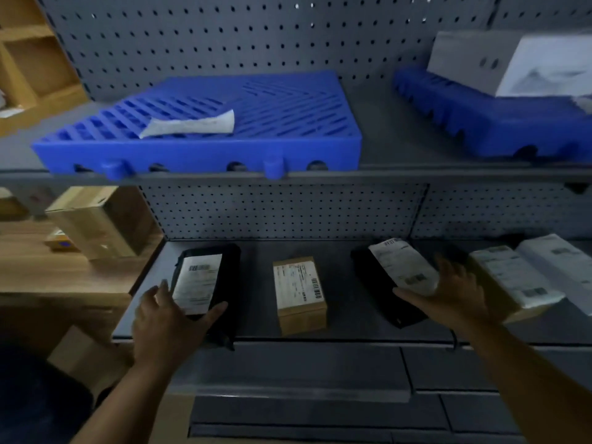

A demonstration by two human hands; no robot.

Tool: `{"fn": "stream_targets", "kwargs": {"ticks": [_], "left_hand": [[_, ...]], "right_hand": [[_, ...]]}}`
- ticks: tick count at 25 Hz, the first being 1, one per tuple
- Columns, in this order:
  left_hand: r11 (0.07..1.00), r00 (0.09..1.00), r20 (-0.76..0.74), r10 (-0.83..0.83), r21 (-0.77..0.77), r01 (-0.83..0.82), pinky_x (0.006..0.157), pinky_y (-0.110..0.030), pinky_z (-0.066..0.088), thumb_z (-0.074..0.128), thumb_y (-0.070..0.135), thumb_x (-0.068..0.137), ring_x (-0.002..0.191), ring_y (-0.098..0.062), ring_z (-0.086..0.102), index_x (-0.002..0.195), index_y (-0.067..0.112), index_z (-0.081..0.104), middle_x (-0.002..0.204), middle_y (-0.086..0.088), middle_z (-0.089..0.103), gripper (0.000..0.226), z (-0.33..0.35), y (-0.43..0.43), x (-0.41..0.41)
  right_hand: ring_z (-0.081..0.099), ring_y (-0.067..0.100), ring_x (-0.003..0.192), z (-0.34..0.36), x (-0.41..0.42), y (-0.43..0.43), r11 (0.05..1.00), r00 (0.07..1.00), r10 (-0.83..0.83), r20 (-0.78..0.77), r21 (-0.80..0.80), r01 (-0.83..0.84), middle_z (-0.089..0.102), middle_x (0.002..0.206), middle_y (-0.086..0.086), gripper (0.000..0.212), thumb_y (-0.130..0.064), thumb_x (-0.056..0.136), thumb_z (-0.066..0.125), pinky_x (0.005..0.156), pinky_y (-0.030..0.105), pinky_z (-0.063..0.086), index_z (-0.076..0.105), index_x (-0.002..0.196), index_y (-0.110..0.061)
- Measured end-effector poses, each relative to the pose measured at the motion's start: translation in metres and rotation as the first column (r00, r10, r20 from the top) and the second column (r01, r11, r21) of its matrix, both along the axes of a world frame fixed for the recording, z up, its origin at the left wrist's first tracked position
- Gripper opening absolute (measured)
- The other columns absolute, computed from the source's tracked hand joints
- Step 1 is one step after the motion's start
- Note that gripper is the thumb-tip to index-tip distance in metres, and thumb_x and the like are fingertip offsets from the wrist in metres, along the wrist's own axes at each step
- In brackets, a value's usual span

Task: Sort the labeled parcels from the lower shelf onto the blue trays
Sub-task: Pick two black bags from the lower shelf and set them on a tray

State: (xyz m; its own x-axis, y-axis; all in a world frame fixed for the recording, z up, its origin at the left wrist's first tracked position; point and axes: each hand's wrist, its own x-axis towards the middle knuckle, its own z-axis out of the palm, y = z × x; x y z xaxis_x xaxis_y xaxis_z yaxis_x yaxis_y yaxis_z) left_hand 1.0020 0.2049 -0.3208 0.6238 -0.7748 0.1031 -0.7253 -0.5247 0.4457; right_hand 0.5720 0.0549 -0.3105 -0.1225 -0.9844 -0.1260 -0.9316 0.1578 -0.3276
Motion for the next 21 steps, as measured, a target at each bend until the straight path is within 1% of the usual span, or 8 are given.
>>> {"fn": "stream_targets", "kwargs": {"ticks": [3, 6, 10, 13, 15, 17, 19, 21], "left_hand": [[0.992, 0.986, -0.134, 0.094, 0.092, -0.082, 0.094, -0.063, 0.049, 0.089, 0.066, 0.057, 0.116, -0.054, 0.056, 0.134, -0.009, 0.046, 0.128, -0.037, 0.055, 0.116, -0.024, -0.008, 0.019], [0.990, 0.950, -0.292, 0.109, 0.113, -0.079, 0.089, -0.053, 0.057, 0.078, 0.082, 0.051, 0.102, -0.043, 0.067, 0.121, 0.001, 0.059, 0.112, -0.023, 0.069, 0.109, -0.033, -0.014, 0.032], [0.993, 0.917, -0.381, 0.118, 0.043, -0.110, 0.088, -0.052, 0.060, 0.090, 0.068, 0.049, 0.110, -0.041, 0.067, 0.125, 0.004, 0.056, 0.118, -0.018, 0.069, 0.106, -0.031, -0.014, 0.022], [0.985, 0.903, -0.409, 0.129, -0.051, -0.163, 0.092, -0.056, 0.058, 0.098, 0.050, 0.049, 0.120, -0.042, 0.060, 0.130, 0.002, 0.043, 0.127, -0.020, 0.059, 0.109, -0.026, -0.009, 0.008], [0.980, 0.923, -0.367, 0.115, -0.112, -0.167, 0.094, -0.057, 0.056, 0.102, 0.040, 0.047, 0.121, -0.041, 0.056, 0.132, 0.000, 0.041, 0.127, -0.021, 0.053, 0.111, -0.027, -0.006, 0.002], [0.971, 0.923, -0.367, 0.118, -0.151, -0.185, 0.095, -0.058, 0.055, 0.104, 0.031, 0.045, 0.121, -0.041, 0.054, 0.129, -0.003, 0.045, 0.124, -0.024, 0.053, 0.107, -0.027, -0.006, 0.002], [0.960, 0.837, -0.532, 0.128, -0.145, -0.239, 0.095, -0.057, 0.055, 0.102, 0.029, 0.051, 0.120, -0.039, 0.057, 0.131, 0.000, 0.048, 0.127, -0.021, 0.057, 0.101, -0.023, -0.004, 0.002], [0.933, 0.671, -0.732, 0.120, -0.148, -0.328, 0.093, -0.052, 0.057, 0.093, 0.035, 0.061, 0.115, -0.036, 0.063, 0.136, 0.009, 0.047, 0.127, -0.017, 0.061, 0.092, -0.013, 0.002, -0.005]], "right_hand": [[0.025, 0.040, 0.151, -0.016, -0.004, -0.024, 0.982, 0.996, -0.024, 0.090, 0.189, 0.006, 0.022, 0.168, 0.013, 0.165, -0.098, 0.035, 0.068, 0.120, 0.055, 0.030, 0.001, 0.163, -0.019], [0.035, 0.038, 0.147, -0.022, -0.004, -0.033, 0.956, 0.956, -0.030, 0.290, 0.288, -0.057, 0.035, 0.163, 0.012, 0.170, -0.096, 0.022, 0.073, 0.117, 0.053, 0.037, 0.016, 0.162, -0.019], [0.048, 0.039, 0.135, -0.021, 0.014, -0.008, 0.997, 0.995, -0.043, 0.095, 0.064, 0.037, 0.041, 0.150, 0.013, 0.153, -0.096, 0.026, 0.072, 0.105, 0.055, 0.047, 0.024, 0.149, -0.019], [0.057, 0.038, 0.120, -0.020, 0.034, 0.014, 0.992, 0.986, -0.003, 0.164, -0.121, 0.023, 0.048, 0.133, 0.011, 0.126, -0.072, 0.033, 0.092, 0.086, 0.056, 0.054, 0.028, 0.131, -0.024], [0.053, 0.038, 0.122, -0.022, 0.037, 0.017, 0.984, 0.979, 0.029, 0.201, -0.180, 0.008, 0.048, 0.130, 0.012, 0.121, -0.058, 0.037, 0.099, 0.089, 0.058, 0.055, 0.033, 0.132, -0.020], [0.049, 0.038, 0.121, -0.027, 0.036, 0.016, 0.979, 0.972, 0.038, 0.231, -0.206, 0.011, 0.048, 0.129, 0.014, 0.113, -0.056, 0.046, 0.098, 0.093, 0.058, 0.053, 0.039, 0.134, -0.015], [0.048, 0.039, 0.120, -0.034, 0.034, 0.014, 0.979, 0.963, -0.018, 0.269, -0.193, 0.072, 0.050, 0.131, 0.016, 0.096, -0.062, 0.065, 0.087, 0.096, 0.057, 0.050, 0.044, 0.135, -0.012], [0.050, 0.041, 0.121, -0.042, 0.032, 0.013, 0.976, 0.925, -0.092, 0.369, -0.151, 0.157, 0.055, 0.132, 0.020, 0.075, -0.055, 0.081, 0.077, 0.097, 0.057, 0.050, 0.048, 0.133, -0.009]]}}
